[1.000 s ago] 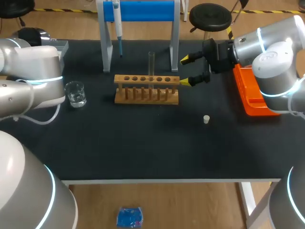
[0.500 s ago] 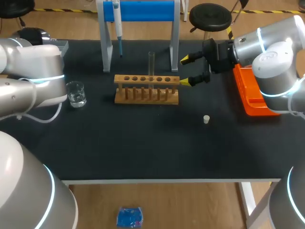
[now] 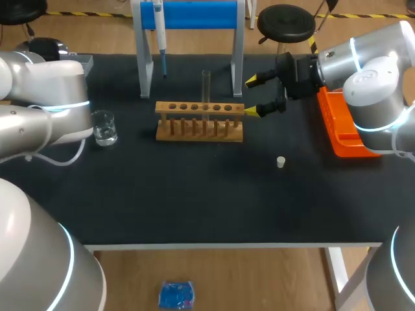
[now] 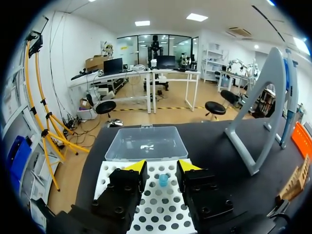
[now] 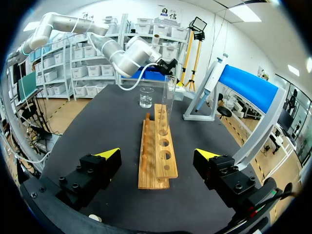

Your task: Invert the test tube, pick up the pipette, mount the tip to pipette, aspirate from beaker and dispense into the tube, eject the tip, return the pipette, and cap with the stopper.

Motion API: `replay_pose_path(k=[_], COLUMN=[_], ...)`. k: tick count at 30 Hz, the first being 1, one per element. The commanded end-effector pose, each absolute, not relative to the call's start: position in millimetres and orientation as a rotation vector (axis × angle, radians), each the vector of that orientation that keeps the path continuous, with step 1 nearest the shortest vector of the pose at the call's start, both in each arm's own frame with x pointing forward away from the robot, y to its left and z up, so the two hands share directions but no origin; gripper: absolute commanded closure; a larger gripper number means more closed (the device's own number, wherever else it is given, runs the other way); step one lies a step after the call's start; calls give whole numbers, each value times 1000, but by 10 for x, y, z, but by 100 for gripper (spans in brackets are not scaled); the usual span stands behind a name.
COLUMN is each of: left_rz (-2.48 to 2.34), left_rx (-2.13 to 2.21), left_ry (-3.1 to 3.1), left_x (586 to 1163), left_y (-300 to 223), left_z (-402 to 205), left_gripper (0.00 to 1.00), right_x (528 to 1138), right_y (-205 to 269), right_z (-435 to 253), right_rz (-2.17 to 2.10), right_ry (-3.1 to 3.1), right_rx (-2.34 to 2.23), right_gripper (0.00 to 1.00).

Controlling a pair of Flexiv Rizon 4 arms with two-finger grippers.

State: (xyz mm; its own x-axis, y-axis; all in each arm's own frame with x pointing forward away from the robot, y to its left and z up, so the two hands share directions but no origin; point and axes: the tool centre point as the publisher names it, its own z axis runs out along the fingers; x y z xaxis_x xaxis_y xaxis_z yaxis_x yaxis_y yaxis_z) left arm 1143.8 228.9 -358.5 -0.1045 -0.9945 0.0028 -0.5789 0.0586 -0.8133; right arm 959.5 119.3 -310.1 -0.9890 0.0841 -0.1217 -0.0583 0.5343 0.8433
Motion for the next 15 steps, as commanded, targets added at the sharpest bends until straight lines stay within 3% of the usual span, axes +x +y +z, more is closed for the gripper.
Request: replay_pose_path(k=[1,8,15], left_rz=[-896,-894,-885], left_rx=[-1583,-1590,-1595], left_ry=[1746,1743,1743], left_x=[11477,11475,11471], left_y=[2288,2298,2313], left_z=[-3612,-3624,-3635], left_gripper=[64,66,76], right_x=[9599,9599,9599], right_y=[1195,1195,1195], right_z=[-3100,-3100,-3100], right_rz=[1448,1448,1448], right_ry=[2621,2621,2621], right_rx=[22,22,22], right_gripper=[0,0,0])
